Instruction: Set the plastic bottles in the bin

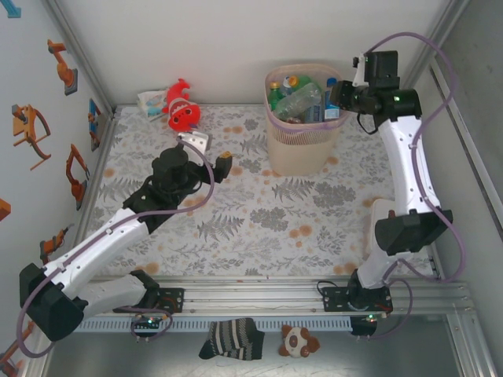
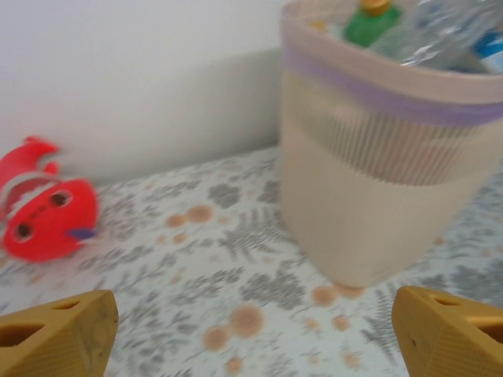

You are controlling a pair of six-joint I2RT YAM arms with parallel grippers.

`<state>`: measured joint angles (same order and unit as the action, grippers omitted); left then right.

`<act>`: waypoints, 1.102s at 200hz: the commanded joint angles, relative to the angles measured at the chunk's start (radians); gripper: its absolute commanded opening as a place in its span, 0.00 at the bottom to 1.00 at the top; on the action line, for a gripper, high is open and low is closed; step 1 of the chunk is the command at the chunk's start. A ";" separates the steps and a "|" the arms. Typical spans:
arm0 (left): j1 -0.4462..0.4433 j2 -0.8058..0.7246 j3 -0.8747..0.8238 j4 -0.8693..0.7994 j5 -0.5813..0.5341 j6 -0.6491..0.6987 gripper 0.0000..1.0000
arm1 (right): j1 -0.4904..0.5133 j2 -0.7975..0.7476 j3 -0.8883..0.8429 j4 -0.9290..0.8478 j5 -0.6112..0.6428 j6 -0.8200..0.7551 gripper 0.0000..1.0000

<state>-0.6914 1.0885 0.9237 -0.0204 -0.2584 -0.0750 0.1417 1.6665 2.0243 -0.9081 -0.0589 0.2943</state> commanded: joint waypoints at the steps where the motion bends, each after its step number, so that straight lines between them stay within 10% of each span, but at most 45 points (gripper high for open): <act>1: 0.054 -0.022 -0.028 -0.092 -0.102 -0.030 0.96 | -0.023 -0.128 -0.120 0.096 0.118 -0.041 0.51; 79: 0.250 -0.090 -0.197 -0.145 -0.218 -0.097 0.96 | -0.055 -0.367 -0.560 0.263 0.144 -0.040 0.56; 133: 0.398 -0.144 -0.320 -0.105 -0.295 -0.111 0.96 | -0.056 -0.518 -0.979 0.485 0.383 -0.005 0.99; 220: 0.494 0.116 -0.525 0.513 -0.262 0.136 0.96 | -0.057 -0.340 -1.483 1.339 0.506 -0.201 0.99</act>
<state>-0.2279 1.1404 0.4316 0.2276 -0.5636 -0.0200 0.0883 1.2930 0.6380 0.0196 0.4133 0.1806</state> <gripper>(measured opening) 0.962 0.992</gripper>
